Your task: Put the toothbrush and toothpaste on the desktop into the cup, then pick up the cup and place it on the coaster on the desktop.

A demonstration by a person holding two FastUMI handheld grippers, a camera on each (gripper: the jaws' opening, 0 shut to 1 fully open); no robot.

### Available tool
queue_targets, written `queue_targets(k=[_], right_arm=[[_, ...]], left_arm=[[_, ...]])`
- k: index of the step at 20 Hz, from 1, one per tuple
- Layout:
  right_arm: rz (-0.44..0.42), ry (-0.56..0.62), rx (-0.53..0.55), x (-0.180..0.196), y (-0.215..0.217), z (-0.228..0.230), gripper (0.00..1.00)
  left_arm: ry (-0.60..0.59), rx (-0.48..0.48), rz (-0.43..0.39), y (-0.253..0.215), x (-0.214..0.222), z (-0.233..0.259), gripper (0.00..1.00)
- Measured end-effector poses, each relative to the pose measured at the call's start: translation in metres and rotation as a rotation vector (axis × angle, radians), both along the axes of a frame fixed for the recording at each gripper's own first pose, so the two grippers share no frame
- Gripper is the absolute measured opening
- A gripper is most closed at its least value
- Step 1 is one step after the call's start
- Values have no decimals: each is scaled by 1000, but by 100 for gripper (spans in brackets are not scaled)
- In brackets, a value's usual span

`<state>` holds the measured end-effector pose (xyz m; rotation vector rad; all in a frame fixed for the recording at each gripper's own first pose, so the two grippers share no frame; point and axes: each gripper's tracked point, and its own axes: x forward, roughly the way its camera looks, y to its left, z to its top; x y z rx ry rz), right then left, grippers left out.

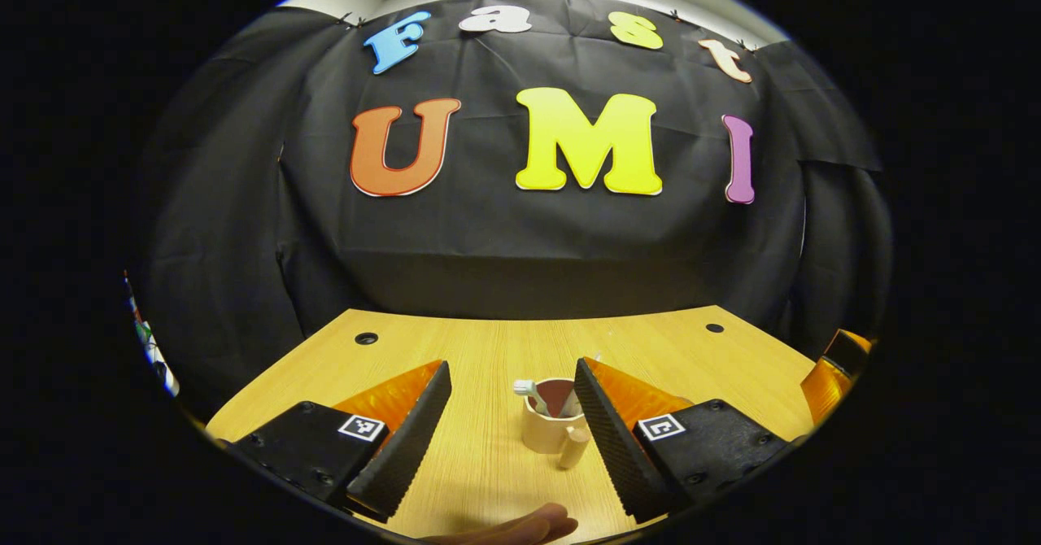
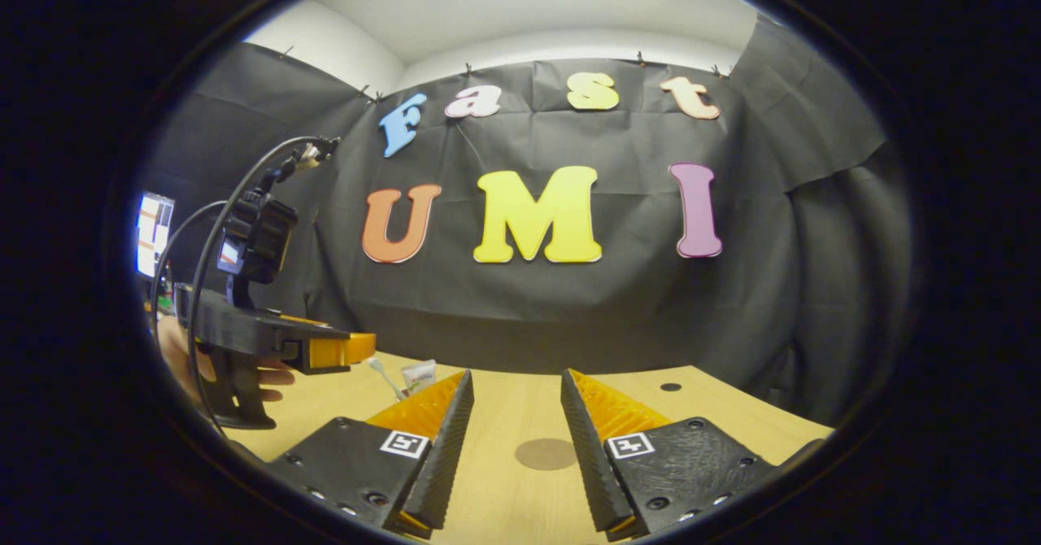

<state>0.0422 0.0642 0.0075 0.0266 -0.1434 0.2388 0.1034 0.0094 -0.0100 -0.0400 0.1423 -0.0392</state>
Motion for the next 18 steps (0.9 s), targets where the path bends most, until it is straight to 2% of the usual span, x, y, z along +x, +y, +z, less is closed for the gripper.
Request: queue_targets(k=[4,7,8,10,11,13,15,18], right_arm=[[-27,13,34,-4,-34,-7,69],[-39,27,48,-6,-54,-16,72],[-45,33,49,-6,-60,-19,82],[-61,40,59,-4,-73,-23,92],[-65,44,69,-3,-78,-25,92],[-62,55,88,1,-84,-32,94],[-75,78,97,5,-94,-42,94],[-75,102,98,5,-102,-55,93]], left_arm=[[49,10,-13,-21,-2,-15,97],[143,11,-45,-35,-2,-33,97],[190,22,-59,-40,-2,-42,97],[307,60,-75,-46,1,-57,97],[380,78,-81,-47,0,-66,100],[497,91,-87,-45,3,-82,97],[618,73,-98,-45,4,-97,100],[804,31,-96,-49,-1,-117,96]])
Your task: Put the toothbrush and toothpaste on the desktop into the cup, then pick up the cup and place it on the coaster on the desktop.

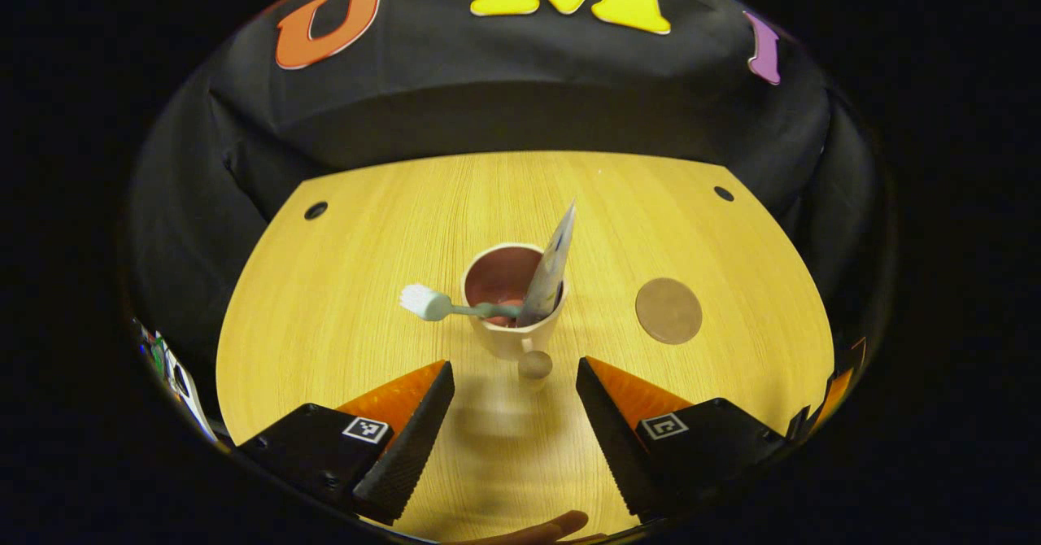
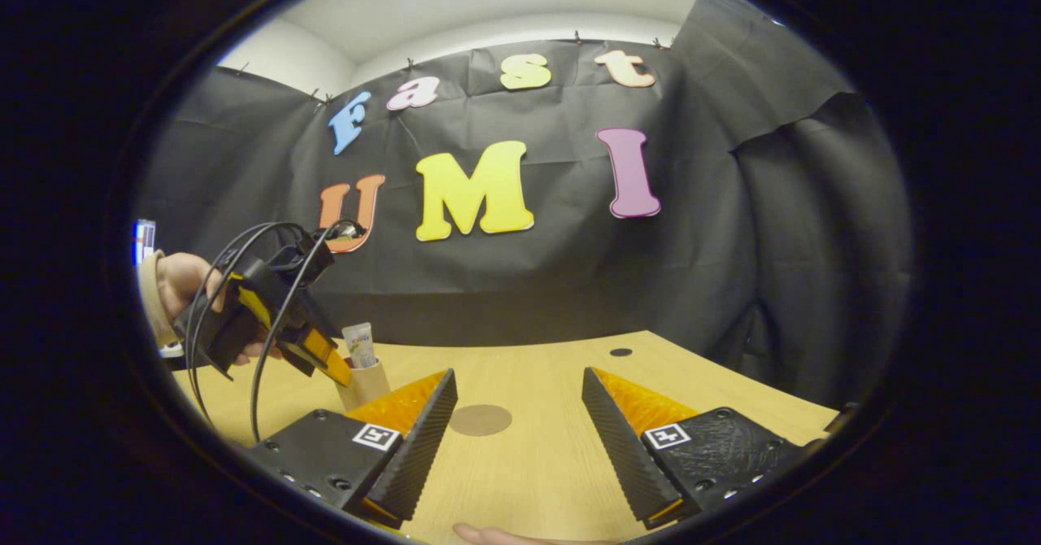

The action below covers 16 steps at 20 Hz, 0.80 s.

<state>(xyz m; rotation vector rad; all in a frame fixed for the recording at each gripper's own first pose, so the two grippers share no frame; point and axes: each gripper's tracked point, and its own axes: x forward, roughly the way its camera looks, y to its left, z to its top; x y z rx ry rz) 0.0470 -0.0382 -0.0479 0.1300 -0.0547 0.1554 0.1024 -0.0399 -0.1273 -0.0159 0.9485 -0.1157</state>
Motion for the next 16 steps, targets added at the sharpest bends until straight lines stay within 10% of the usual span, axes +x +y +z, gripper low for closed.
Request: queue_targets(k=[16], right_arm=[[107,69,-39,-30,27,-43,93]], left_arm=[[283,-42,95,-18,29,-33,72]])
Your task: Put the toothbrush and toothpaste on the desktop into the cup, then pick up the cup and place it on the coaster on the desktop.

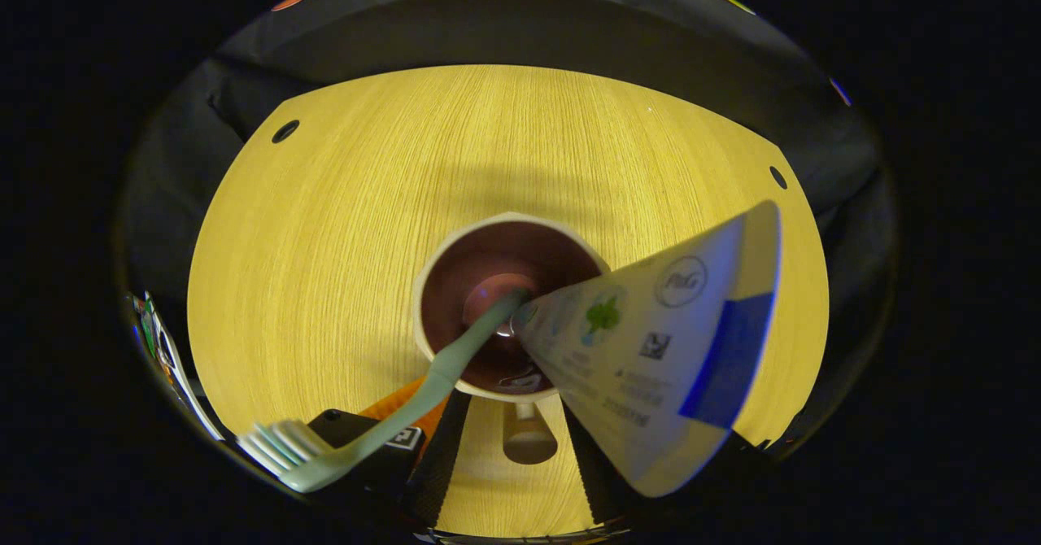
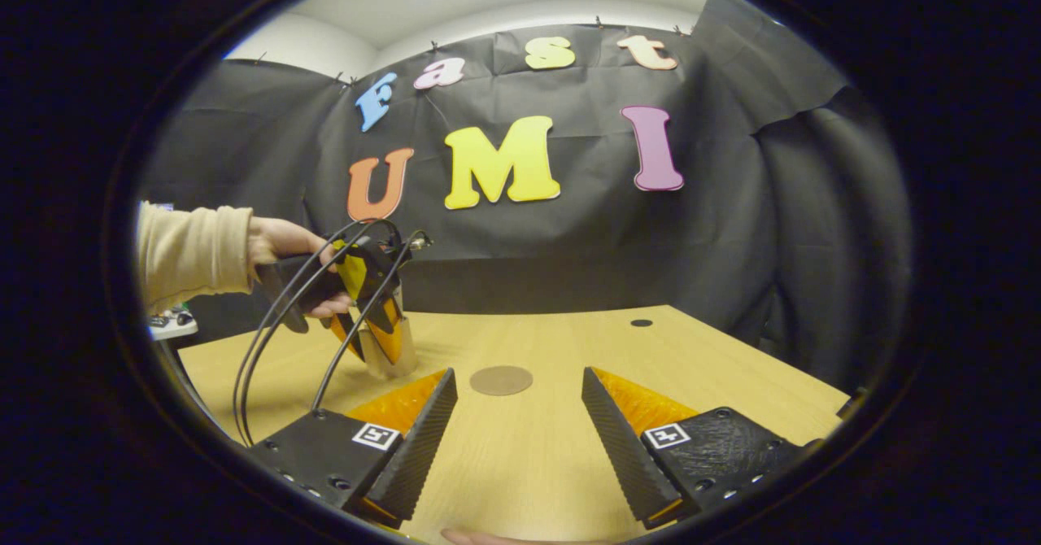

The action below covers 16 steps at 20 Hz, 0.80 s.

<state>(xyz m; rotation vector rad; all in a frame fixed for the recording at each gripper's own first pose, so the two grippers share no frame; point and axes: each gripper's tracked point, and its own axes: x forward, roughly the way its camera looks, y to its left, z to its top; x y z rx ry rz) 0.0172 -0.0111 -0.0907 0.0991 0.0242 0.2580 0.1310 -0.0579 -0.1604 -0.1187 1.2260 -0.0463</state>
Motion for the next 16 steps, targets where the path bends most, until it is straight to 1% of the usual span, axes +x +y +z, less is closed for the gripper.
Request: queue_targets(k=[4,5,6,7,9,12,14,15,16], right_arm=[[7,11,-14,-2,3,-6,93],[10,14,-18,-4,4,-8,93],[8,14,-22,-4,4,-8,93],[5,14,-25,-4,3,-9,93],[5,18,-26,-7,2,-10,94],[6,27,-27,-8,4,-12,94],[9,31,-34,-8,6,-14,94],[9,29,-37,-9,7,-14,93],[10,27,-38,-10,8,-13,93]], left_arm=[[-2,12,-17,-4,9,8,58],[-3,16,-22,-4,11,11,31],[-5,11,-29,-6,14,14,36],[-8,3,-27,-7,17,18,30],[-21,-6,-16,-9,22,30,28],[-84,20,-29,-10,35,61,27],[-124,17,-40,-18,44,87,27],[-140,14,-54,-26,48,101,31],[-155,15,-73,-35,52,114,31]])
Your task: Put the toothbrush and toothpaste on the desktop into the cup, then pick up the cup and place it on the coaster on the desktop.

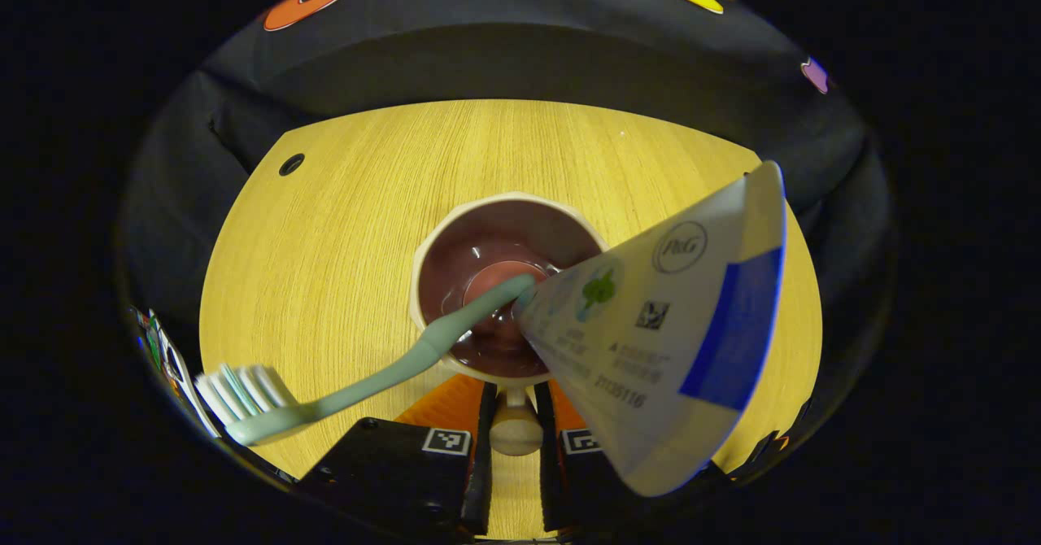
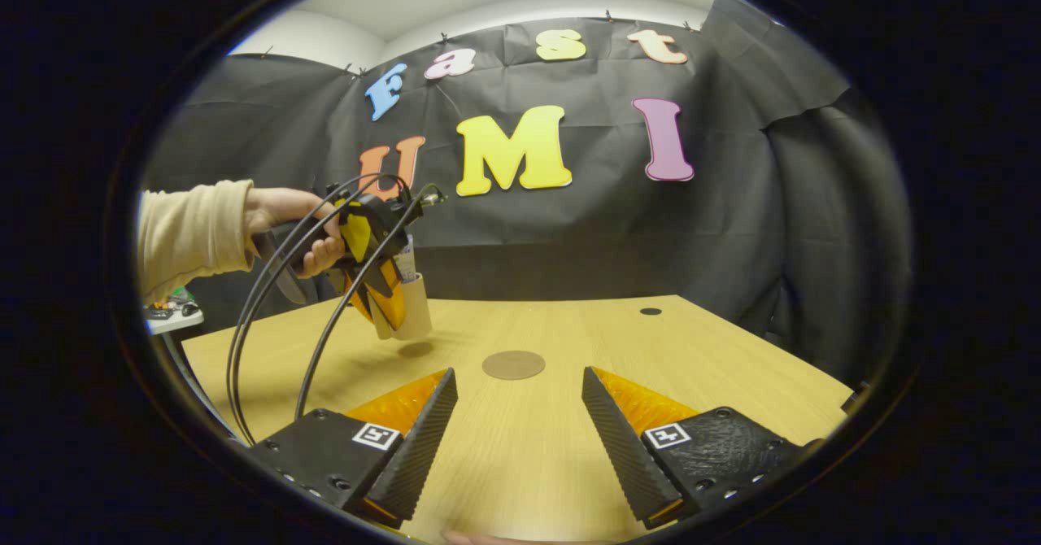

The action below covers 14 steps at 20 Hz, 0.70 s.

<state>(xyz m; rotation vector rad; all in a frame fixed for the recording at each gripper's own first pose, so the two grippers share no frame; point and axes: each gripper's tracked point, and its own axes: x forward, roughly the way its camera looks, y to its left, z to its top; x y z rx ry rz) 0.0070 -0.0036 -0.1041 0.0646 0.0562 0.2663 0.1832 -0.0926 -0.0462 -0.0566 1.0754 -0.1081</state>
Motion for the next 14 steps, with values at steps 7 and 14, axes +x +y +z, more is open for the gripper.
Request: queue_targets(k=[7,14], right_arm=[[-13,-5,-29,-8,-6,-8,93],[-55,-9,-39,-19,-22,-27,94]], left_arm=[[-15,5,-171,-99,37,59,31],[18,3,-267,-194,108,106,31]])
